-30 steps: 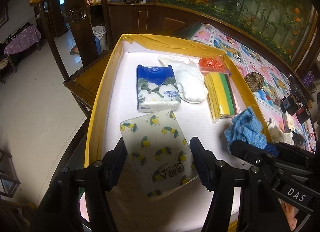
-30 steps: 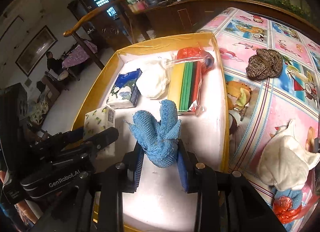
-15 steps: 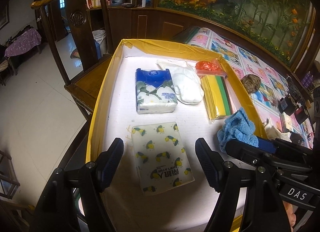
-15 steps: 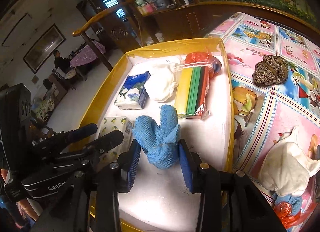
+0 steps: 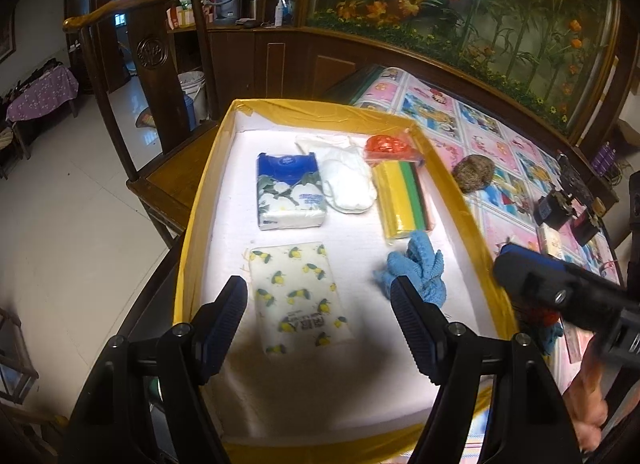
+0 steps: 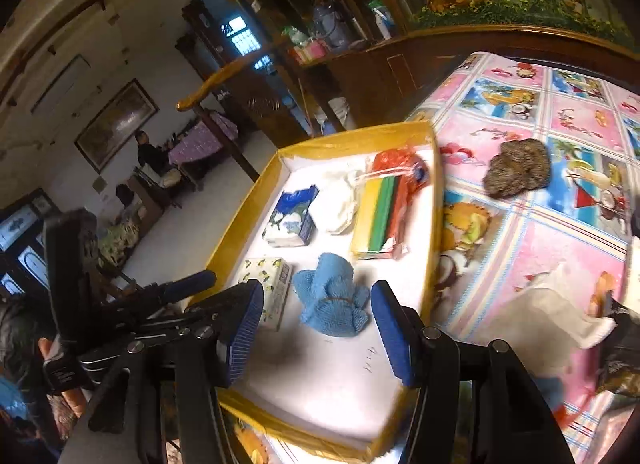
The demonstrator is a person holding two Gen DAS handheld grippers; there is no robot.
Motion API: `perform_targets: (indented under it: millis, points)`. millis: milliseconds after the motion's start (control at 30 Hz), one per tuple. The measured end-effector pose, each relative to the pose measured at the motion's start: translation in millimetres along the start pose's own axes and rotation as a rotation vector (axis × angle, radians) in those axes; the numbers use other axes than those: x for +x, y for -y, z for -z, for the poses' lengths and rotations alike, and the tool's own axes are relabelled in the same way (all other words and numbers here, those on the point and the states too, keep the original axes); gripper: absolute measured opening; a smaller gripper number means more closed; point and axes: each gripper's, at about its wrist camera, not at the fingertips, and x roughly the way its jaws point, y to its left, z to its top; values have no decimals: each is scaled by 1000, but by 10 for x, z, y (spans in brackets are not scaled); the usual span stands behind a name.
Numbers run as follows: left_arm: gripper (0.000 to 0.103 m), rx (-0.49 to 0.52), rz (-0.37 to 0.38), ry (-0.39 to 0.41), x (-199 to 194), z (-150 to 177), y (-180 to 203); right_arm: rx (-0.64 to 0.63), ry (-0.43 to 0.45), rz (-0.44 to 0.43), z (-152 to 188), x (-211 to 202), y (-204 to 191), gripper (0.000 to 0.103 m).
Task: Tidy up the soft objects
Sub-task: 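Withdraw both open tools from the box back over the table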
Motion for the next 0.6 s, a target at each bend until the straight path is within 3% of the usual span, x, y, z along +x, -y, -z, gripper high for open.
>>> perform_targets:
  millis: [167,333,467,600]
  points:
    - [74,45,41,5,-130,52,271,69,108,8,127,-695,433,61]
    - [74,126,91,3,-258,145,720,132,213,121,411,-1387,947,61]
    - [74,186,161,-28,-302,235,1136,309,262,96,666,-1792,1460,61]
    - [74,235,214,-73,-228,370,1574,399,333,83,744,-2078,1673,61]
